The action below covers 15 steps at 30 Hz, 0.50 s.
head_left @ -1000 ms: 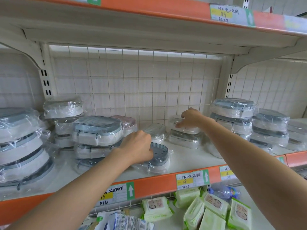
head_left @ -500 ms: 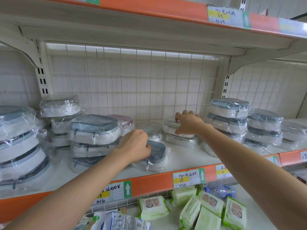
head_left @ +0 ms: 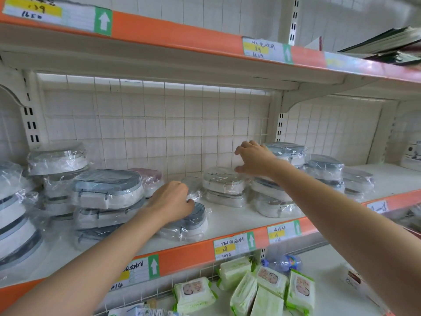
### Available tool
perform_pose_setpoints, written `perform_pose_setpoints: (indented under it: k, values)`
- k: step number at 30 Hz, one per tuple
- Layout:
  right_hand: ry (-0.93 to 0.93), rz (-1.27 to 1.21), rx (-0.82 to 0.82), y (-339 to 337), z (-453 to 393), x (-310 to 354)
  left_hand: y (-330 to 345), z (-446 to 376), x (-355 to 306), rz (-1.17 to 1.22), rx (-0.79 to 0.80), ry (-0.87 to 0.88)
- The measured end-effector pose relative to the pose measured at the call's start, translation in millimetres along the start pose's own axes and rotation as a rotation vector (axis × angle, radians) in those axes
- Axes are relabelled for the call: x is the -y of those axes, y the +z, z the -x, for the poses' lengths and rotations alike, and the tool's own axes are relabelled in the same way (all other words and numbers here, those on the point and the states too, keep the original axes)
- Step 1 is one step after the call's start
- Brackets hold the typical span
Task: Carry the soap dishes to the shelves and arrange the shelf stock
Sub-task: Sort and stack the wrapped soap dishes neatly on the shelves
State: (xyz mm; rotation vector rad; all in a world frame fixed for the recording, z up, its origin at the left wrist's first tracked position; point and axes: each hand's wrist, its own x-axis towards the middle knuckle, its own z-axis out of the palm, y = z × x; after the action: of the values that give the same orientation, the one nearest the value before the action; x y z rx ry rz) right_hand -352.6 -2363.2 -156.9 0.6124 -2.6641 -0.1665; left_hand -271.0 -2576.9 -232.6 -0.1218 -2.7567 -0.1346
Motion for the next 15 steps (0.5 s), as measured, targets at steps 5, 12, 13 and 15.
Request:
perform_pose_setpoints:
  k: [5, 12, 13, 15]
  values:
    - [0.09, 0.008, -0.039, -15.8, 14.9, -30.2, -5.4, -2.9, -16.4, 0.043, -0.021, 0.007]
    - [0.224, -0.014, -0.002, -19.0, 24.3, -63.0, -14.9, -2.7, -27.0, 0.037, -0.018, 0.032]
    - [0.244, -0.012, 0.018, -19.0, 24.8, -66.4, -15.7, -3.3, -25.8, 0.039, -0.009, 0.02]
    - [0.284, -0.033, 0.064, -15.1, 26.7, -68.8, -17.5, -3.1, -21.9, 0.051, 0.001, -0.015]
